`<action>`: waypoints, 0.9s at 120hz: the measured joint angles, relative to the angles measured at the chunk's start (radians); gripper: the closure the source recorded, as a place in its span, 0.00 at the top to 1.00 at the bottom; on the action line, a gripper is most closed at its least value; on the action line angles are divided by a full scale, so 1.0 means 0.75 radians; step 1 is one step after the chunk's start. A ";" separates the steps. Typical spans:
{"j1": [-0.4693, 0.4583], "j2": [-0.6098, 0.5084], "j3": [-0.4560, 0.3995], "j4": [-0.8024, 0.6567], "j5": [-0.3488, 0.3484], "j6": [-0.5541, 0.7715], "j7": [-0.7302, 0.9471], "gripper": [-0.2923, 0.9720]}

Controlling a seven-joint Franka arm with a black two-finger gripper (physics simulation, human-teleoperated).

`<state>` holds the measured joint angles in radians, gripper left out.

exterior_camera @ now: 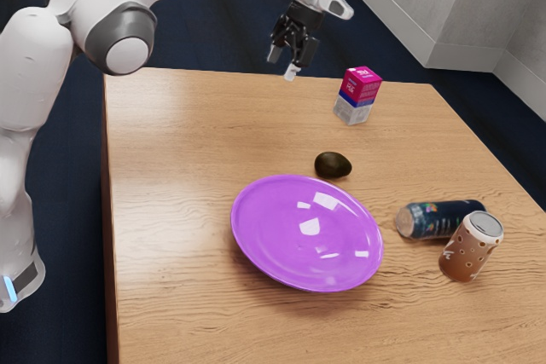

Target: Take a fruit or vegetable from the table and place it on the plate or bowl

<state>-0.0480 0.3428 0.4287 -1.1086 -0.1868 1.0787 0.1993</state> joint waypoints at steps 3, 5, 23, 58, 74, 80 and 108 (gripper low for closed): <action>0.000 0.001 0.000 -0.003 -0.005 0.055 0.018 0.77; -0.001 0.001 0.000 -0.004 -0.008 0.088 0.029 0.77; 0.016 0.006 0.002 -0.009 -0.042 0.291 0.119 0.77; -0.162 -0.056 -0.049 0.111 -0.037 0.430 0.192 0.76; -0.171 0.134 -0.057 0.105 -0.030 0.483 0.208 0.77; -0.159 0.182 -0.057 0.088 -0.030 0.506 0.214 0.77; -0.154 0.328 -0.058 0.048 -0.033 0.584 0.238 0.76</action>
<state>-0.1632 0.5890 0.3849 -1.0725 -0.2119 1.5167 0.3777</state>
